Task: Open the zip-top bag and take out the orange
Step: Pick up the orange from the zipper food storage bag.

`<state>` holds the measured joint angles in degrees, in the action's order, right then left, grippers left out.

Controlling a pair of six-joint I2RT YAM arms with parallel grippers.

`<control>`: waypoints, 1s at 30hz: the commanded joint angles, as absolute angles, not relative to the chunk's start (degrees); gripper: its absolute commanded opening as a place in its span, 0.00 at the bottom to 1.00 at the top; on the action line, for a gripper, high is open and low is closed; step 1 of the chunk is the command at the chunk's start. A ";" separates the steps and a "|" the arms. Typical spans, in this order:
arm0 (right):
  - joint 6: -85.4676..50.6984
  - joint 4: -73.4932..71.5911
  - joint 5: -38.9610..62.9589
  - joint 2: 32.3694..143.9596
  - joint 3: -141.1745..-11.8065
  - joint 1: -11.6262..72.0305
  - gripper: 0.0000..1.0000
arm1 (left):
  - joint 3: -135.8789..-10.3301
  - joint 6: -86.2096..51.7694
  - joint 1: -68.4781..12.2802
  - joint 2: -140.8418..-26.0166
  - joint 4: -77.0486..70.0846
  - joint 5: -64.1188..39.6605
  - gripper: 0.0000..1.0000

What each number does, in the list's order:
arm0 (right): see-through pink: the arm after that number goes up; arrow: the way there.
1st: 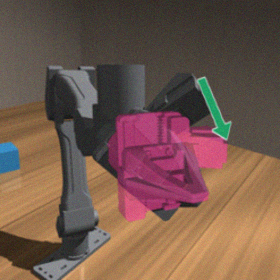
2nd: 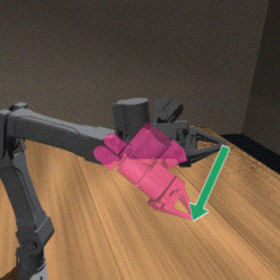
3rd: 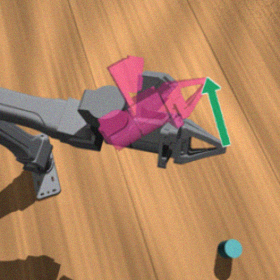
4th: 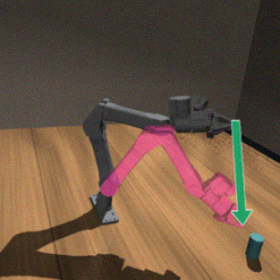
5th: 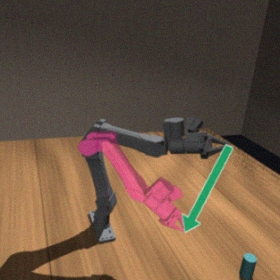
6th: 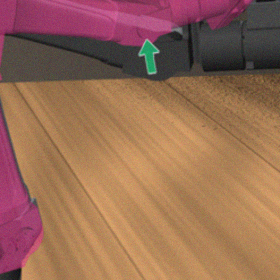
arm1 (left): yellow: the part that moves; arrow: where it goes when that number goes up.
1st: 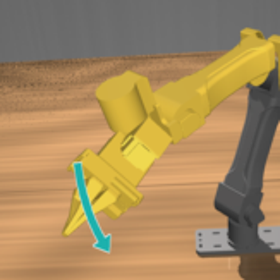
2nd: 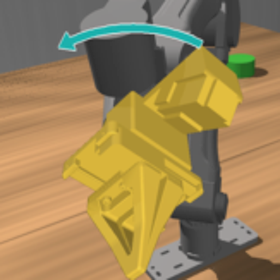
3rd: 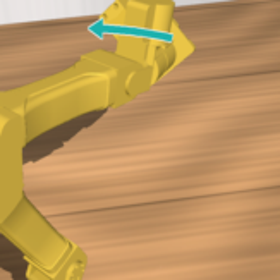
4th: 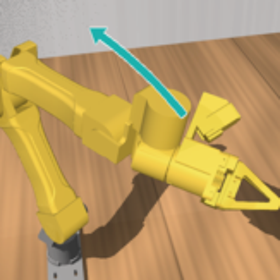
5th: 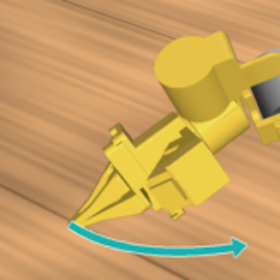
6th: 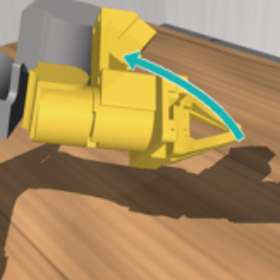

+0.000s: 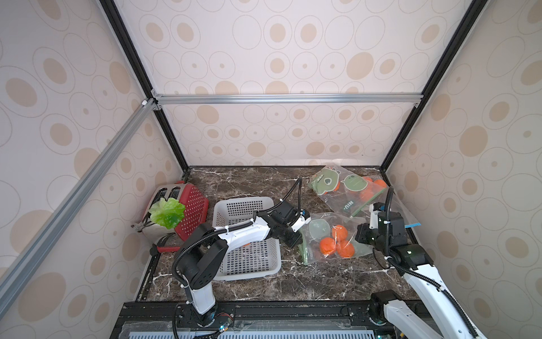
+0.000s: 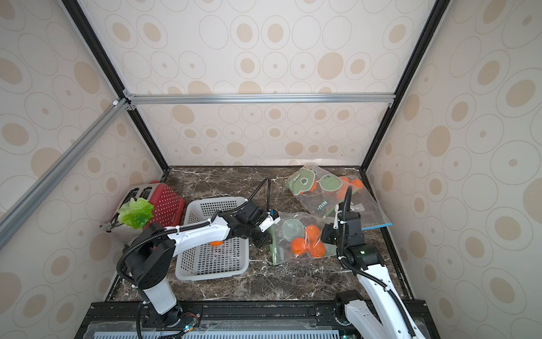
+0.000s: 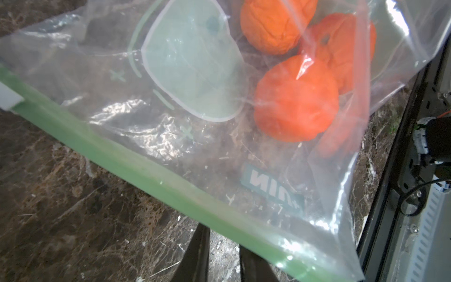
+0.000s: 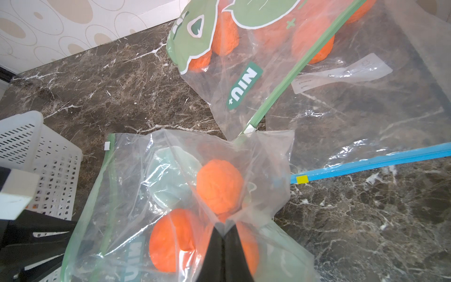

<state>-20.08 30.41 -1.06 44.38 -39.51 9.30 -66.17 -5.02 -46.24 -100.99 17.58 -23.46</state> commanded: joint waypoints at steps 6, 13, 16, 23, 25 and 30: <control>-20.39 30.21 -0.73 44.27 -38.58 8.90 0.00 | -63.11 -9.26 -47.82 -101.17 0.87 -28.11 0.27; -20.35 30.21 -0.53 44.30 -38.46 8.88 0.00 | -64.31 -9.45 -48.21 -105.66 -3.18 -28.47 0.38; -20.43 30.08 -0.53 44.30 -38.39 8.88 0.00 | -65.22 -9.71 -48.19 -108.42 -5.02 -28.68 0.41; -20.48 30.17 -0.61 44.56 -38.50 8.90 0.00 | -66.34 -8.87 -48.60 -112.85 -8.15 -29.38 0.46; -20.48 30.11 -0.53 44.62 -38.53 8.88 0.00 | -66.60 -8.11 -48.73 -113.45 -8.09 -29.53 0.50; -20.39 30.09 -0.62 44.65 -38.59 8.89 0.00 | -66.77 -5.69 -49.98 -113.55 -7.91 -30.17 0.57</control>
